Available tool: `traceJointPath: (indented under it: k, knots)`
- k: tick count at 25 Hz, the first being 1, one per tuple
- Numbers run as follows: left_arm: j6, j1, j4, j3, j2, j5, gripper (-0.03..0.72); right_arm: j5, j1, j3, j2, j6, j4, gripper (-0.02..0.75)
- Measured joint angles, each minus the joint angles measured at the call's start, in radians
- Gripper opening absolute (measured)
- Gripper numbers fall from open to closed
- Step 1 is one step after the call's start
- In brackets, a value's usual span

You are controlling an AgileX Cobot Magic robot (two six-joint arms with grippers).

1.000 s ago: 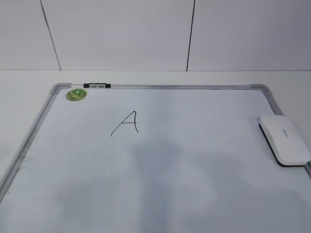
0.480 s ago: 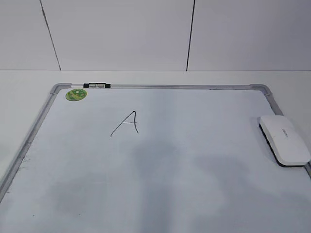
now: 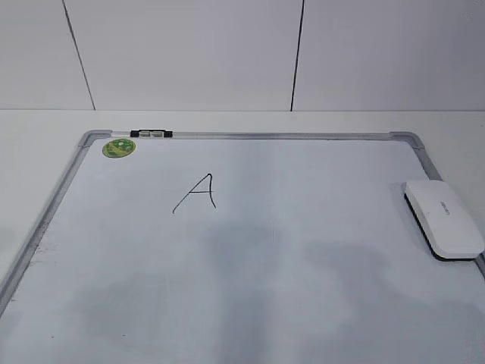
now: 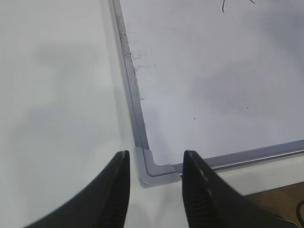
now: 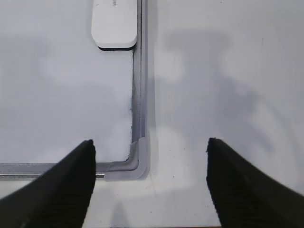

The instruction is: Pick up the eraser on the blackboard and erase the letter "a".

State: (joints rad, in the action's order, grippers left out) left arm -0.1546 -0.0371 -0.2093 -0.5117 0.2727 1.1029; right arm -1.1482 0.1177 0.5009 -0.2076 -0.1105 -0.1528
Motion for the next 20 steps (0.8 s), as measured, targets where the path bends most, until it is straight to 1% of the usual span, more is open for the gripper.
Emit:
traceJointPath:
  k: [6, 12, 16, 20]
  knots:
    - [0.000, 0.000, -0.002, 0.000, 0.000, 0.000, 0.248, 0.002, 0.000, 0.000, 0.000, 0.000, 0.000, 0.578]
    - [0.000, 0.000, -0.002, 0.000, -0.006, 0.000, 0.244, 0.004, 0.000, 0.000, 0.004, 0.000, 0.000, 0.578]
    - [0.000, 0.000, -0.002, 0.000, -0.078, 0.000, 0.239, 0.004, -0.013, 0.000, 0.026, 0.002, 0.000, 0.578]
    - [0.000, 0.000, -0.002, 0.000, -0.192, 0.001, 0.238, 0.004, -0.057, 0.000, 0.074, 0.002, 0.000, 0.578]
